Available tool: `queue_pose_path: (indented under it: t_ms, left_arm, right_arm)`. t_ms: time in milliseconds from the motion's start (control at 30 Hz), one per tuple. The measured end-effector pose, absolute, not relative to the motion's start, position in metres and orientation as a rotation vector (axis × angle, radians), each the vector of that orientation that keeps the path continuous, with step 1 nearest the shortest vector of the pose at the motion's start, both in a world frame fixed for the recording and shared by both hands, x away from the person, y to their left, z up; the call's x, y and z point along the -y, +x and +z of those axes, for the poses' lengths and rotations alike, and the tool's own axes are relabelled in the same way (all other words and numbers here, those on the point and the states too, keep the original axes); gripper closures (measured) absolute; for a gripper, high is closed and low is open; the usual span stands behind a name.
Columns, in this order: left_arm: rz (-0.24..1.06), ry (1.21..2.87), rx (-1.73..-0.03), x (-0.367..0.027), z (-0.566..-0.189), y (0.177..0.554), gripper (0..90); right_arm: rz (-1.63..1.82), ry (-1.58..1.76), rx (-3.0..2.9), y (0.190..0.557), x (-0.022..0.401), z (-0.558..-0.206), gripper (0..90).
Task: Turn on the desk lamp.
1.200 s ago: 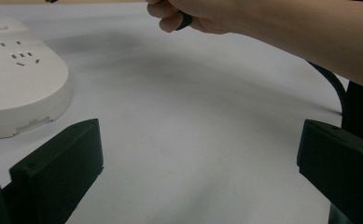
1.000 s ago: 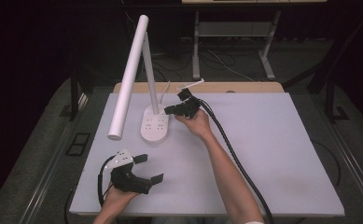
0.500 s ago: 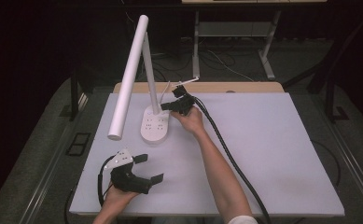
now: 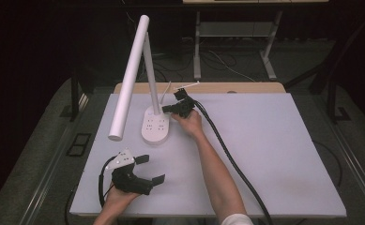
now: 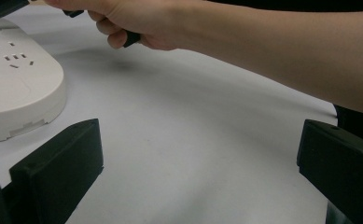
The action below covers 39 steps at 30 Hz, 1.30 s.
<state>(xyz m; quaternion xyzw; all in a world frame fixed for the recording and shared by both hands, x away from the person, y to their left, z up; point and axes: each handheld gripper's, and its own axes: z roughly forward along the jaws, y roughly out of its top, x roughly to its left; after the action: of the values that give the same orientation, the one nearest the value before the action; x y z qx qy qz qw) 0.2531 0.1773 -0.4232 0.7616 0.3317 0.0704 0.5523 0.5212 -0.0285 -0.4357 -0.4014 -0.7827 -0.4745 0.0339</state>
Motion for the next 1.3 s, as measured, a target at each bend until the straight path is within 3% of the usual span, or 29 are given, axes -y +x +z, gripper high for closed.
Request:
queue_pose_path:
  t_ms: [733,1300]
  left_arm:
    - [0.161,1.805,-0.783,-0.175,-0.424,0.255,0.0]
    - [0.166,1.814,-0.779,-0.175,-0.425,0.255,0.0]
  right_arm:
    - [-1.46,-1.228,2.472,0.518,0.023,-0.439,89.9]
    - [-1.457,-1.132,2.596,0.5,0.046,-0.4,89.7]
